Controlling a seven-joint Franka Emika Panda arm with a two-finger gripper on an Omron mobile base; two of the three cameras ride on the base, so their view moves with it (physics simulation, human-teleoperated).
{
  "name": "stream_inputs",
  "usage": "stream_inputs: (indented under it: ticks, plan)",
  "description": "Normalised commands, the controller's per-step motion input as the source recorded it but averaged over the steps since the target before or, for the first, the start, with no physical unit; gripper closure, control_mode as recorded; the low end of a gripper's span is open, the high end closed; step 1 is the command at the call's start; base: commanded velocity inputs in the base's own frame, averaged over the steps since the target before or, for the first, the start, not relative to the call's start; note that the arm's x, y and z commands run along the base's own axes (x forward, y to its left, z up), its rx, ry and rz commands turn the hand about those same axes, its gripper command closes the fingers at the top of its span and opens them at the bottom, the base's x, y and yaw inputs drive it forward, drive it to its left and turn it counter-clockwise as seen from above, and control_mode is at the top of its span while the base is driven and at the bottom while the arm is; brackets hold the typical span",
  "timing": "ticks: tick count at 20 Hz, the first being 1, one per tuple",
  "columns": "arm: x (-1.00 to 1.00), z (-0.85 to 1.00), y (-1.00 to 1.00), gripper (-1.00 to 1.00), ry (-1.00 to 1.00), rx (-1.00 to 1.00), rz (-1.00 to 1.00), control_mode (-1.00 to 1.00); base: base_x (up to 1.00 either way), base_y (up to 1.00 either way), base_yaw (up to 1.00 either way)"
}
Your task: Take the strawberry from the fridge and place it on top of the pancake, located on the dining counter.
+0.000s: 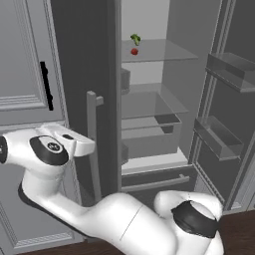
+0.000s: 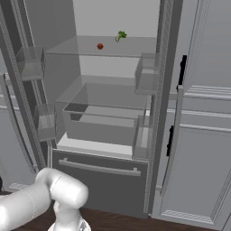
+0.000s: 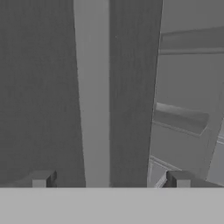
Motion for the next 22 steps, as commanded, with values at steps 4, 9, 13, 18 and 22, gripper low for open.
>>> stream_inputs:
  ticks: [4, 9, 13, 18, 22]
  plan:
    - [-0.72, 0.01, -0.83, -1.0, 0.13, 0.18, 0.14, -1.0, 0.0, 0.0, 0.0]
    - [-0.88, 0.12, -0.99, -1.0, 0.01, 0.3, 0.21, -1.0, 0.0, 0.0, 0.0]
    - [-0.28, 0.13, -1.0, -1.0, 0.0, 0.57, 0.13, -1.0, 0.0, 0.0, 0.0]
    - [-0.03, 0.06, -1.0, -1.0, 0.02, 0.8, 0.05, -1.0, 0.0, 0.0, 0.0]
    - [0.49, 0.0, -1.0, -1.0, 0.17, 0.95, 0.0, -1.0, 0.0, 0.0, 0.0]
